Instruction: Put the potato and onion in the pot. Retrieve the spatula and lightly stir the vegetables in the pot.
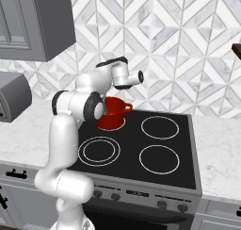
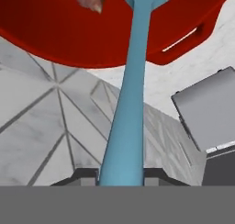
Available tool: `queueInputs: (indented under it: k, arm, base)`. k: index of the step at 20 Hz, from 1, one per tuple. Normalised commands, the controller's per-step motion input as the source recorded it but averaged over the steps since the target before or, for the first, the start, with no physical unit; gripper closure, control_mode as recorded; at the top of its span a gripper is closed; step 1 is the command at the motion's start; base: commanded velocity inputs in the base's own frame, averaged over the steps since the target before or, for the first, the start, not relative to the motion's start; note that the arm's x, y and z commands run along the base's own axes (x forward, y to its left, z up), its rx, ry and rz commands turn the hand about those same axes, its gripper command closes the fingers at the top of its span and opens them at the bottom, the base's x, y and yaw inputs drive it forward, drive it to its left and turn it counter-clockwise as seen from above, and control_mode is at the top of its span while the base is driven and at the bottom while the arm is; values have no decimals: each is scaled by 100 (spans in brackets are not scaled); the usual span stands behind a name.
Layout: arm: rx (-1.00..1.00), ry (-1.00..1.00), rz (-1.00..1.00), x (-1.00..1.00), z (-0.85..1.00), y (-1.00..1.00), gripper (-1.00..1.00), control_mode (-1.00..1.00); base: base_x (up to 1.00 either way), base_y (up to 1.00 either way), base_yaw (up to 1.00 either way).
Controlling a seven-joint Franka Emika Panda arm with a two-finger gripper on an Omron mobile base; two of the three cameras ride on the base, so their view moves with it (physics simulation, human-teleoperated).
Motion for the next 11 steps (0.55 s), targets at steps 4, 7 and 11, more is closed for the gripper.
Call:
queueInputs:
  k: [4,7,11]
  arm:
    - [0,-1,-7,-15,12,-6,100,-100]
    - [0,-11,-13,-33,83,-36,100,-100]
    - [0,0,-14,-1,11,-31,100,-100]
  base:
    - [0,0,0]
    - [0,0,0]
    - [0,0,0]
